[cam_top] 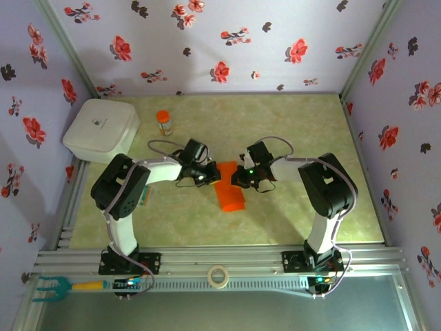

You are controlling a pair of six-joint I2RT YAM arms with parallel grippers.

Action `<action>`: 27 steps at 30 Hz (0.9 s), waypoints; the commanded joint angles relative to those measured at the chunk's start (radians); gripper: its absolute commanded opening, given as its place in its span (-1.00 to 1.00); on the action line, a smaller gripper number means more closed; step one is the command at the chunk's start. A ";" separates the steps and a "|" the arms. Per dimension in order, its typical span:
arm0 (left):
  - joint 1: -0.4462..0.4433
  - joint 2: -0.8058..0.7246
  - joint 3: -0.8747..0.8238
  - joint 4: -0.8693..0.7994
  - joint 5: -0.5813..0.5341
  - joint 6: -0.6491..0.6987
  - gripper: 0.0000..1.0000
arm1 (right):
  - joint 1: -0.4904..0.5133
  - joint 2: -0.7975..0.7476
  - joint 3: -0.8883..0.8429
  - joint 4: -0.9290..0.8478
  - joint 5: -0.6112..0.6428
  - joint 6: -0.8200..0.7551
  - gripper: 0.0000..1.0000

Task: Fold a paper plane with a square sheet of paper (pick it up from the middle)
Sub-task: First fold the square sheet of paper in half at the center of the table.

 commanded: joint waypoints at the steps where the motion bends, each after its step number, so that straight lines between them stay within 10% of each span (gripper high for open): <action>1: 0.020 0.036 0.042 -0.057 0.002 0.049 -1.00 | -0.009 0.051 -0.044 -0.103 0.104 -0.001 -1.00; 27: 0.063 0.117 0.189 -0.203 0.023 0.132 -1.00 | -0.009 0.049 -0.045 -0.106 0.103 -0.003 -1.00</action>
